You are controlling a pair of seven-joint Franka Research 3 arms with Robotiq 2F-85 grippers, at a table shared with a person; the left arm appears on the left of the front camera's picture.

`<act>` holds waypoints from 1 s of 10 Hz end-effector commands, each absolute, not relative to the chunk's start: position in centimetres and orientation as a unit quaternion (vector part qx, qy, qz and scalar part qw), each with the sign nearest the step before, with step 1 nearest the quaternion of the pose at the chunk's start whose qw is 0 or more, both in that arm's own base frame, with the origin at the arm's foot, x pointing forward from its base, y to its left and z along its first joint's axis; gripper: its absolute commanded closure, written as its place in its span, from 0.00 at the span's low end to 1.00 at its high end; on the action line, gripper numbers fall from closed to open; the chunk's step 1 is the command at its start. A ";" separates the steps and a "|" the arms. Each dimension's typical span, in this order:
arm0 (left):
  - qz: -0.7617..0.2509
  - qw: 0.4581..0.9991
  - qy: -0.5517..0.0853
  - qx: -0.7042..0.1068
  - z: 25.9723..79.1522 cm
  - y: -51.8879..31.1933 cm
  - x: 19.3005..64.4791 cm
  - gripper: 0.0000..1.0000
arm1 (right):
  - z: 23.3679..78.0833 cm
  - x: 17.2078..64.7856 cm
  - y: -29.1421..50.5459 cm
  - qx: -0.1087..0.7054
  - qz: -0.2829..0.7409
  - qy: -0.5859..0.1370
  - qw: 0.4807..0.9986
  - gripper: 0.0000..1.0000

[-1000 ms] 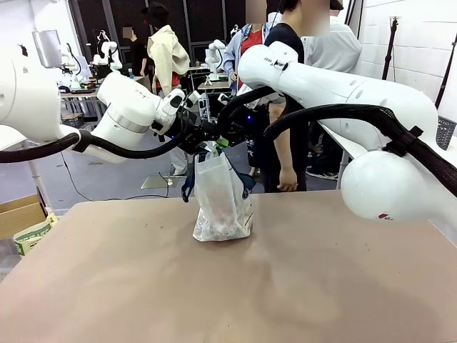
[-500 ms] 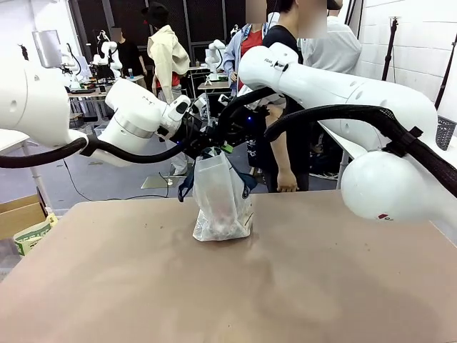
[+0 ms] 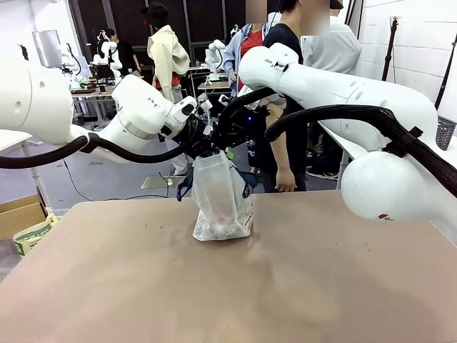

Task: Transfer purchased items from the store into the shopping bag.
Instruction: Move the Reusable shopping bag to the right side of the table.

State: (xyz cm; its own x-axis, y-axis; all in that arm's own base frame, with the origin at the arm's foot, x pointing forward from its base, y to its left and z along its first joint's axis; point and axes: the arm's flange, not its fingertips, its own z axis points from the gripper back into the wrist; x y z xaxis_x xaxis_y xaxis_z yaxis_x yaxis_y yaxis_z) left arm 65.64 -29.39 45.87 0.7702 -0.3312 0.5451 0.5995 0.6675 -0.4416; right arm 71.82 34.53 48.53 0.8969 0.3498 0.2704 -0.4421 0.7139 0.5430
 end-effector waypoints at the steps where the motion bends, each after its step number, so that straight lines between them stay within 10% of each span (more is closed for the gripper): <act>1: -0.262 0.892 -0.213 -0.301 46.4 -29.5 65.9 0.55 | 48.1 71.2 34.3 0.330 0.221 -0.079 0.914 1.00; 4: -0.264 0.891 -0.221 -0.295 46.9 -29.3 65.7 1.00 | 48.5 71.0 33.9 0.330 0.223 -0.081 0.914 1.00; 10: -0.271 0.895 -0.212 -0.285 47.2 -29.2 65.5 1.00 | 48.6 70.9 33.5 0.322 0.224 -0.074 0.917 1.00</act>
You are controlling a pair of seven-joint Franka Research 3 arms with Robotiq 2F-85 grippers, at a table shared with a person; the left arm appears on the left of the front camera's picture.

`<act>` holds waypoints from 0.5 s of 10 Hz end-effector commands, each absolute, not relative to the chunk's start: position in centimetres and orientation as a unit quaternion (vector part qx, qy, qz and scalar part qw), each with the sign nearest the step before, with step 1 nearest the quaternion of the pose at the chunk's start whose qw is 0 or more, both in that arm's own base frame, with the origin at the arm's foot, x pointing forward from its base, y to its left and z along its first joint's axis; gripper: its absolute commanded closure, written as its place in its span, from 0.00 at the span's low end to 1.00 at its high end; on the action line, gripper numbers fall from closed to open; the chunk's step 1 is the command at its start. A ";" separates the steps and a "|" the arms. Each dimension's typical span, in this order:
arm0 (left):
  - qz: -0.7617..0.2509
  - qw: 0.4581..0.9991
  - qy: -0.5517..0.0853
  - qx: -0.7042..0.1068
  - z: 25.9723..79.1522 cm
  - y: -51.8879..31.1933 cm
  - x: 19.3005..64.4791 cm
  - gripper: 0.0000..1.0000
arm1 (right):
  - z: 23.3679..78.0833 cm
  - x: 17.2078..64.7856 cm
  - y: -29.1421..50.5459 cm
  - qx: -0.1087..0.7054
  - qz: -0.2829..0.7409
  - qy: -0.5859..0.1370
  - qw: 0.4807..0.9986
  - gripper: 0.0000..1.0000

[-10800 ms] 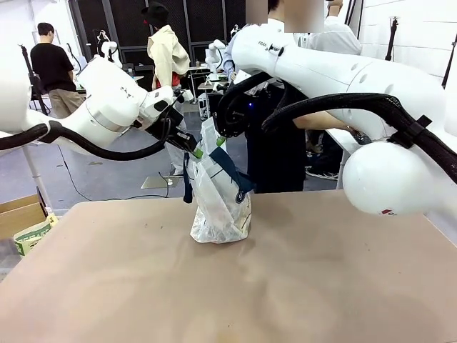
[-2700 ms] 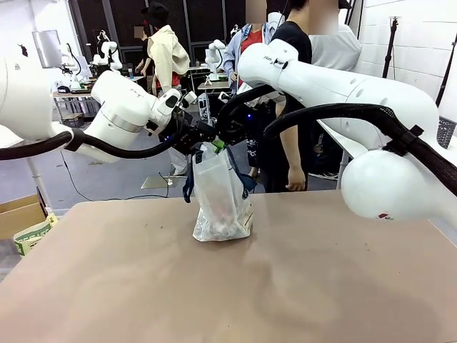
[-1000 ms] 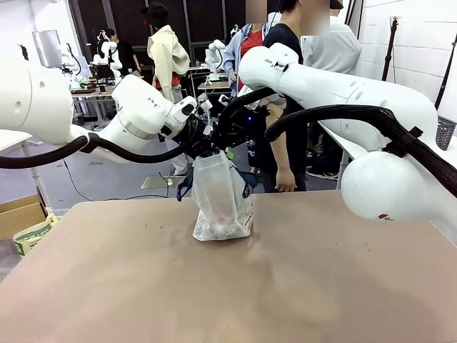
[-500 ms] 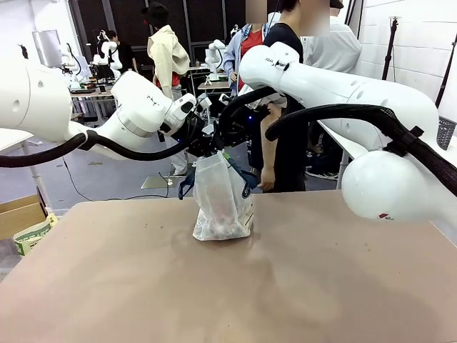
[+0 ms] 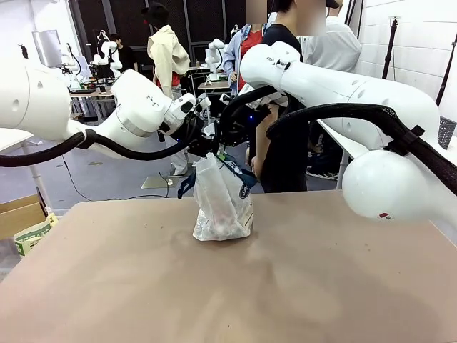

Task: Transfer purchased items from the store into the shopping bag.
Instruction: Move the Reusable shopping bag to the right side of the table.

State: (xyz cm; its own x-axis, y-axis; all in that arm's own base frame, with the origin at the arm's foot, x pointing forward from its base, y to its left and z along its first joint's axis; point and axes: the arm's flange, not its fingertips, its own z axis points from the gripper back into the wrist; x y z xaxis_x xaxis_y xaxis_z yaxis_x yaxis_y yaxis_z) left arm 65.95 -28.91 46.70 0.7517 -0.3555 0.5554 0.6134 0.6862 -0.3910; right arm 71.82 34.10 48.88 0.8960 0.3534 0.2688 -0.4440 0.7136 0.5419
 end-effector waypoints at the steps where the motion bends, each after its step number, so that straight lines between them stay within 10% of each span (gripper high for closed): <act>1: -0.272 0.895 -0.211 -0.284 47.2 -29.3 65.4 1.00 | 48.6 70.7 33.4 0.319 0.229 -0.078 0.916 1.00; 5: -0.285 0.900 -0.196 -0.263 47.4 -29.9 65.2 1.00 | 48.9 71.8 34.1 0.310 0.223 -0.075 0.921 1.00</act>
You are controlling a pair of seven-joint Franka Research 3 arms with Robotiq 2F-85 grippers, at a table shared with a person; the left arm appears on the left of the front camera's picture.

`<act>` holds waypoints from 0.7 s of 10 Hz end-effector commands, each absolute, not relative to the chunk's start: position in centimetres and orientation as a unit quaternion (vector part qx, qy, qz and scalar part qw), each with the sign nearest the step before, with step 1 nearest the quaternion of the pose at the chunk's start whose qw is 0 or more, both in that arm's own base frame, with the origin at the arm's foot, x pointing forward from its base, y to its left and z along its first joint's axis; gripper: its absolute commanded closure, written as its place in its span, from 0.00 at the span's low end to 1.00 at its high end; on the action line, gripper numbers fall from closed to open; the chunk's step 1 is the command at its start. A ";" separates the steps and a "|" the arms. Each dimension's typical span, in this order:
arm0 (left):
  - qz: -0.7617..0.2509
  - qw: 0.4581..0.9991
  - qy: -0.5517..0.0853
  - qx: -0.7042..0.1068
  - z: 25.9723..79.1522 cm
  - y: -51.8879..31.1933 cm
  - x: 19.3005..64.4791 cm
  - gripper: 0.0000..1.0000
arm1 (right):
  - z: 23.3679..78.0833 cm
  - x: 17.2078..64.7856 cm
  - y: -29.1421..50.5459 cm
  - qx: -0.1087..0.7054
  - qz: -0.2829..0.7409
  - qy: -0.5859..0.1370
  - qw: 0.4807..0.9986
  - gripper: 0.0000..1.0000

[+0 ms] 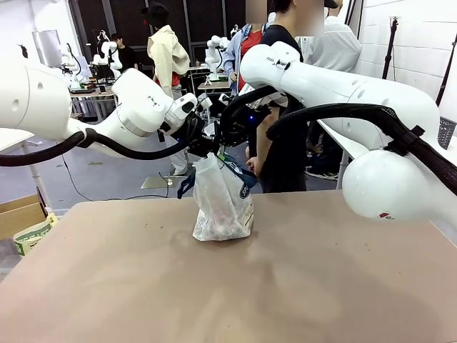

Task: Transfer purchased items from the store into the shopping bag.
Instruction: Move the Reusable shopping bag to the right side of the table.

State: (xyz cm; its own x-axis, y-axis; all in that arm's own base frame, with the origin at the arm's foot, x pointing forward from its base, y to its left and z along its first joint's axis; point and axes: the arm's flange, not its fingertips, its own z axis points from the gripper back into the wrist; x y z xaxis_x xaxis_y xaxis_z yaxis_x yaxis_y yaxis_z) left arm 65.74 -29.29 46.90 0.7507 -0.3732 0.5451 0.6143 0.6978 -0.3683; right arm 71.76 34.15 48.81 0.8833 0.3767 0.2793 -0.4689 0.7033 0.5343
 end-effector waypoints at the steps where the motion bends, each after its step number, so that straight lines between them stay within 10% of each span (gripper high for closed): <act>1: -0.272 0.893 -0.221 -0.281 46.8 -29.1 65.8 1.00 | 48.8 71.8 34.1 0.309 0.230 -0.076 0.920 0.81; 5: -0.272 0.893 -0.221 -0.281 46.8 -29.1 65.8 1.00 | 50.5 70.4 32.1 0.322 0.224 -0.100 0.914 0.07; 7: -0.272 0.893 -0.221 -0.281 46.8 -29.1 65.8 1.00 | 51.5 69.2 30.5 0.333 0.235 -0.107 0.907 0.00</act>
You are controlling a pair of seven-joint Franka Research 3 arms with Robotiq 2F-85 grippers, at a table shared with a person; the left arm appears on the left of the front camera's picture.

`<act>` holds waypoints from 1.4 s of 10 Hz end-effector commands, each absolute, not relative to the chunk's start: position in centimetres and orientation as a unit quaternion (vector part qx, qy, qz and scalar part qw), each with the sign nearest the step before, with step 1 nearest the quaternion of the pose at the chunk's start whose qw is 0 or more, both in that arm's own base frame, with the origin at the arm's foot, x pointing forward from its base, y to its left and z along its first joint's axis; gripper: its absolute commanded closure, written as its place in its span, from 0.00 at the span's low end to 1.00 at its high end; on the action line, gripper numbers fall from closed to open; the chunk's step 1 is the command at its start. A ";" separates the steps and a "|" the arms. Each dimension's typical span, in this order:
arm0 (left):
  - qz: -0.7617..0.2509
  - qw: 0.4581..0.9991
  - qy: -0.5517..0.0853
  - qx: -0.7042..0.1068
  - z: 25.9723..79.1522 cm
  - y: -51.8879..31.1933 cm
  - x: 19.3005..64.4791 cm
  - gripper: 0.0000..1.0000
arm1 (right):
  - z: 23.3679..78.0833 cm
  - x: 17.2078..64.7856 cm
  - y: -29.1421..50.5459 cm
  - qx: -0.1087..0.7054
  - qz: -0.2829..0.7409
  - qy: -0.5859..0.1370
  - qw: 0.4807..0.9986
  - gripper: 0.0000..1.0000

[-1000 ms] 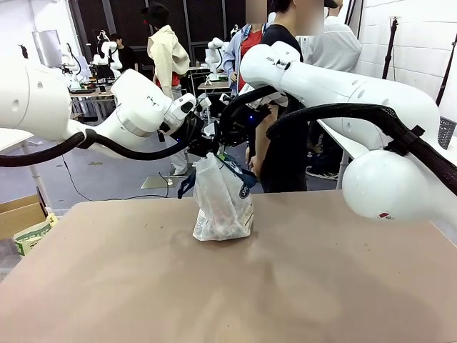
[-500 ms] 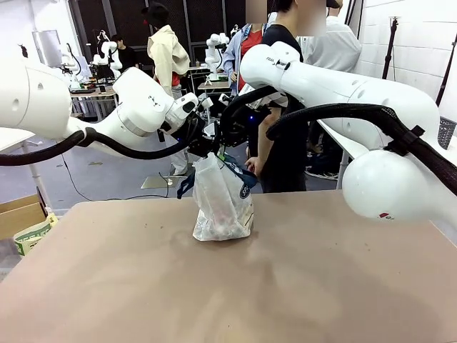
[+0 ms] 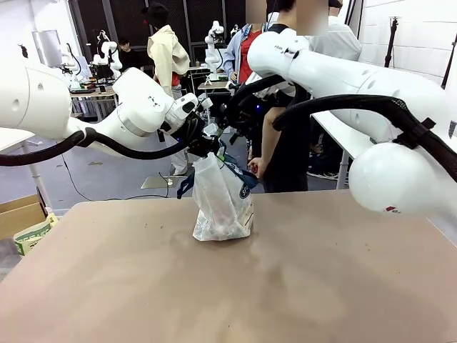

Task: Transfer purchased items from the store into the shopping bag.
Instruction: Move the Reusable shopping bag to the right side of the table.

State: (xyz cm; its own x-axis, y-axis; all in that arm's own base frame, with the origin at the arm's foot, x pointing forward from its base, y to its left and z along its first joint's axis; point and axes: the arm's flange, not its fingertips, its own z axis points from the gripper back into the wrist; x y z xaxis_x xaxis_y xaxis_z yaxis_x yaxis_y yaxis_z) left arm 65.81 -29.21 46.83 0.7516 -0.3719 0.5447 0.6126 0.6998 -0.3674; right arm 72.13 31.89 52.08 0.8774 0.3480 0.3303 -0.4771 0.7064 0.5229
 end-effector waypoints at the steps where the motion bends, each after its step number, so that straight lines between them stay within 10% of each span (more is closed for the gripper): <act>1: -0.272 0.893 -0.221 -0.281 46.8 -29.1 65.8 1.00 | 52.0 68.2 29.3 0.342 0.274 -0.094 0.894 0.00; 12: -0.272 0.893 -0.221 -0.281 46.8 -29.1 65.8 1.00 | 51.4 51.6 19.0 0.207 0.485 -0.257 0.810 0.00; 13: -0.272 0.893 -0.221 -0.281 46.8 -29.1 65.8 1.00 | 60.9 69.5 24.6 0.209 0.504 -0.235 0.805 0.00; 14: -0.272 0.893 -0.221 -0.281 46.8 -29.1 65.8 1.00 | 60.9 69.5 24.6 0.209 0.504 -0.235 0.805 0.00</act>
State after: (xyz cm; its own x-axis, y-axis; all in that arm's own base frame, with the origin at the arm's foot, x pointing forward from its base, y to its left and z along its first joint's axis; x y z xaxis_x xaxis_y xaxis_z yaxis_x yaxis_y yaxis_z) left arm 65.85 -29.23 46.82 0.7517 -0.3713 0.5451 0.6126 0.6992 -0.3686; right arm 67.84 23.86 60.59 0.3931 0.7049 0.5905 -0.8995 0.4279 0.0881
